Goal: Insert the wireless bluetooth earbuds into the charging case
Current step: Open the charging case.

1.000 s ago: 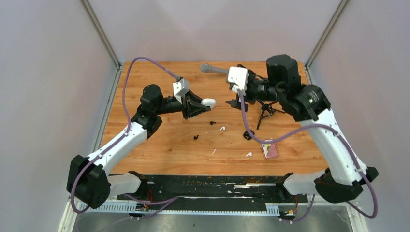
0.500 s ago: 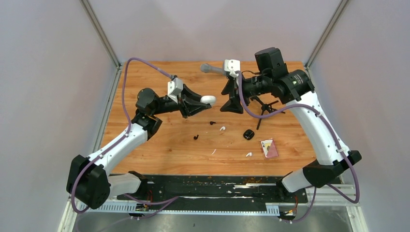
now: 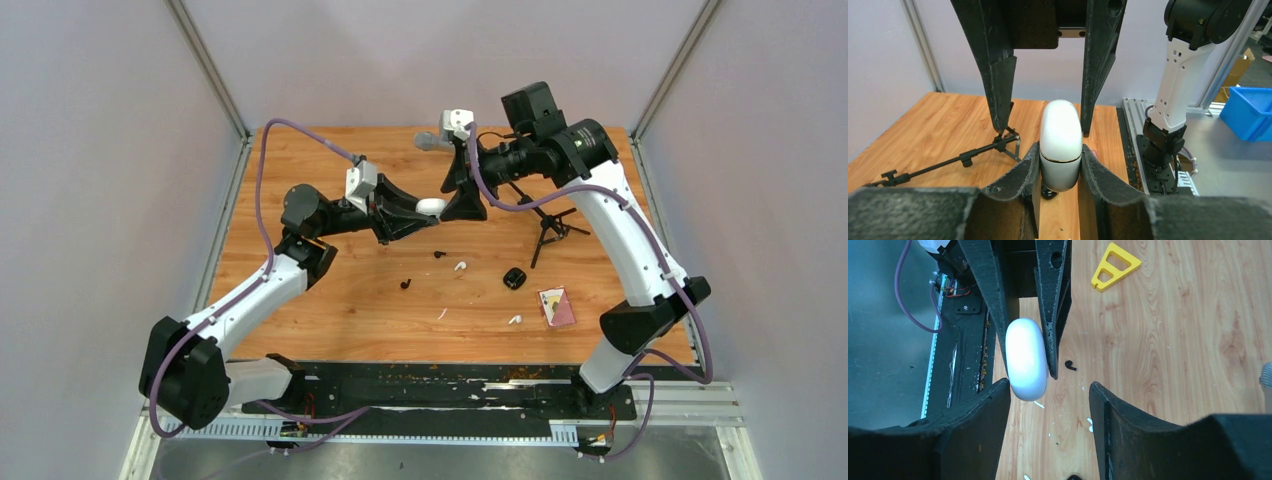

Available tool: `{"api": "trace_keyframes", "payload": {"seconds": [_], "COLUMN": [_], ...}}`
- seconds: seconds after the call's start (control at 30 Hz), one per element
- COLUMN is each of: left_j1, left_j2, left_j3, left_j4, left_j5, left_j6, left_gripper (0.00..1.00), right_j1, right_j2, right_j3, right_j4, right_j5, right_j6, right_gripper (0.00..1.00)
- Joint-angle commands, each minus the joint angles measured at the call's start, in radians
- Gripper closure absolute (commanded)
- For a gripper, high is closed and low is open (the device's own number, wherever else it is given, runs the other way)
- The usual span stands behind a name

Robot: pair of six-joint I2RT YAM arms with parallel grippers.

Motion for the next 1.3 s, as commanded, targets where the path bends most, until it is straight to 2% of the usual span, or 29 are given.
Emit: {"api": "trace_keyframes", "payload": {"seconds": [0.0,0.27,0.3,0.33,0.37,0.4,0.43,0.5,0.57,0.73,0.9,1.1,1.27], "left_j1": [-0.005,-0.005,-0.005,-0.005,-0.005,-0.005,-0.005,-0.005,-0.005,-0.004,-0.002,-0.002,-0.003], "left_j2": [0.007,0.019,0.022,0.026,0.029,0.033,0.037,0.038,0.036,0.030,0.027,0.036,0.037], "left_j3": [-0.015,-0.011,-0.010,-0.008,-0.008,-0.008,-0.009,-0.008,-0.009,-0.014,-0.020,-0.013,-0.011], "left_j4": [0.085,0.078,0.076,0.074,0.075,0.075,0.073,0.058,0.034,0.007,-0.020,-0.019,-0.026], "left_j5": [-0.015,-0.011,-0.008,-0.007,-0.010,-0.016,-0.018,-0.020,-0.021,-0.014,-0.016,-0.009,-0.014], "left_j6": [-0.023,-0.010,-0.003,0.002,0.002,0.004,0.009,0.029,0.067,0.097,0.108,0.117,0.114], "left_gripper": [1.00,1.00,1.00,0.96,0.90,0.83,0.79,0.70,0.57,0.50,0.50,0.57,0.55], "right_j1": [0.027,0.054,0.058,0.063,0.067,0.070,0.072,0.072,0.073,0.074,0.073,0.075,0.075], "right_j2": [0.003,-0.041,-0.041,-0.043,-0.043,-0.043,-0.042,-0.039,-0.037,-0.039,-0.040,-0.037,-0.027], "right_j3": [0.017,-0.027,-0.024,-0.020,-0.015,-0.009,-0.003,0.009,0.021,0.029,0.034,0.035,0.043], "right_j4": [-0.023,-0.014,-0.020,-0.024,-0.032,-0.040,-0.043,-0.050,-0.063,-0.083,-0.089,-0.060,-0.039], "right_j5": [-0.037,0.014,0.027,0.043,0.058,0.072,0.086,0.105,0.123,0.172,0.189,0.205,0.217], "right_j6": [-0.019,-0.067,-0.075,-0.080,-0.089,-0.093,-0.089,-0.084,-0.082,-0.085,-0.088,-0.070,-0.038], "right_gripper": [0.42,0.58,0.62,0.73,0.86,0.95,0.99,1.00,1.00,1.00,1.00,1.00,1.00]}}
